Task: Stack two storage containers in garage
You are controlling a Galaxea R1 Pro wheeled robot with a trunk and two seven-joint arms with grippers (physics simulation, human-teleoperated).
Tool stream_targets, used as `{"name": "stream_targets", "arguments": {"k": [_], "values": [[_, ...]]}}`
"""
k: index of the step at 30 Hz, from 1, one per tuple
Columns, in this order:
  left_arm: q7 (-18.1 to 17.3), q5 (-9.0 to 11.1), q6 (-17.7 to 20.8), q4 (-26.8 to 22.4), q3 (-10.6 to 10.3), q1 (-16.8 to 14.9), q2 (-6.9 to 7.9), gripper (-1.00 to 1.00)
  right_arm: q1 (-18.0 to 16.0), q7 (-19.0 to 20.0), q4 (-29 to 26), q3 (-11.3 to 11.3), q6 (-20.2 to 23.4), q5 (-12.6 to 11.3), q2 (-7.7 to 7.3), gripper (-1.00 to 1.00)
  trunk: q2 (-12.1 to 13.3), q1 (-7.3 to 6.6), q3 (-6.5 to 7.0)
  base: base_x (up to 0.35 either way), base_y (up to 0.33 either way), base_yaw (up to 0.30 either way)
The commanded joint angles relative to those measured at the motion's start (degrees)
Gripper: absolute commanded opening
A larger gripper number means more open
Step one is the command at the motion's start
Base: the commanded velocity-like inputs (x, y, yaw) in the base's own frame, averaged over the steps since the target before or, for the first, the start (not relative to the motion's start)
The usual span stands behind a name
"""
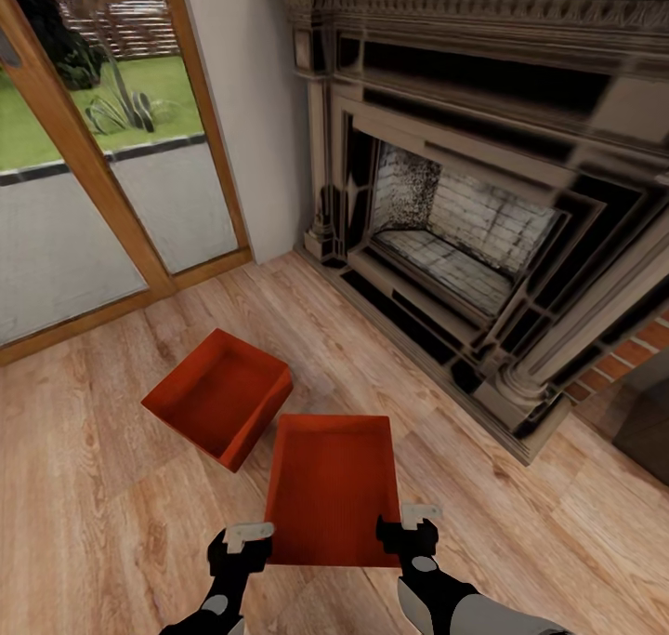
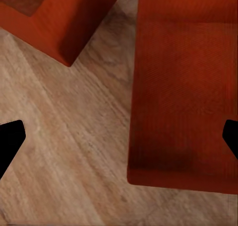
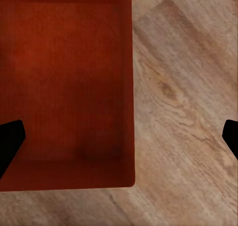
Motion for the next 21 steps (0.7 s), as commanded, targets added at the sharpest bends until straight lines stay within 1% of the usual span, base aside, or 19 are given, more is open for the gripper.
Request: {"name": "stream_targets", "arguments": {"k": [1, 3, 5, 8, 11, 21], "values": [[0.3, 1.0, -0.3, 0.1, -0.6, 0.0, 0.02, 1.0, 0.0, -0.2, 0.1, 0.5, -0.2, -0.6, 0.01, 1.0, -0.4, 0.22, -0.22, 0.0, 0.0, 0.0], [0.2, 1.7, -0.5, 0.2, -0.6, 0.0, 0.04, 1.0, 0.0, -0.2, 0.1, 0.5, -0.2, -0.5, 0.01, 1.0, -1.2, 0.66, -0.58, 0.0, 0.0, 0.0], [0.2, 2.0, -0.5, 0.3, -0.6, 0.0, 0.05, 1.0, 0.0, -0.2, 0.1, 0.5, -0.2, -0.3, 0.01, 1.0, -2.0, 1.1, -0.94, 0.0, 0.0, 0.0], [0.2, 2.1, -0.5, 0.3, -0.6, 0.0, 0.06, 1.0, 0.0, -0.2, 0.1, 0.5, -0.2, 0.8, 0.01, 1.0, -3.2, 1.76, -1.48, 0.0, 0.0, 0.0], [0.2, 2.2, -0.5, 0.3, -0.6, 0.0, 0.06, 1.0, 0.0, -0.2, 0.1, 0.5, -0.2, 1.4, 0.01, 1.0, -4.4, 2.42, -2.01, 0.0, 0.0, 0.0], [0.2, 2.5, -0.5, 0.2, -0.6, 0.0, 0.19, 1.0, 0.0, -0.2, 0.1, 0.5, -0.2, 1.6, 0.01, 1.0, -8.5, 4.61, -3.81, 0.0, 0.0, 0.0]]}}
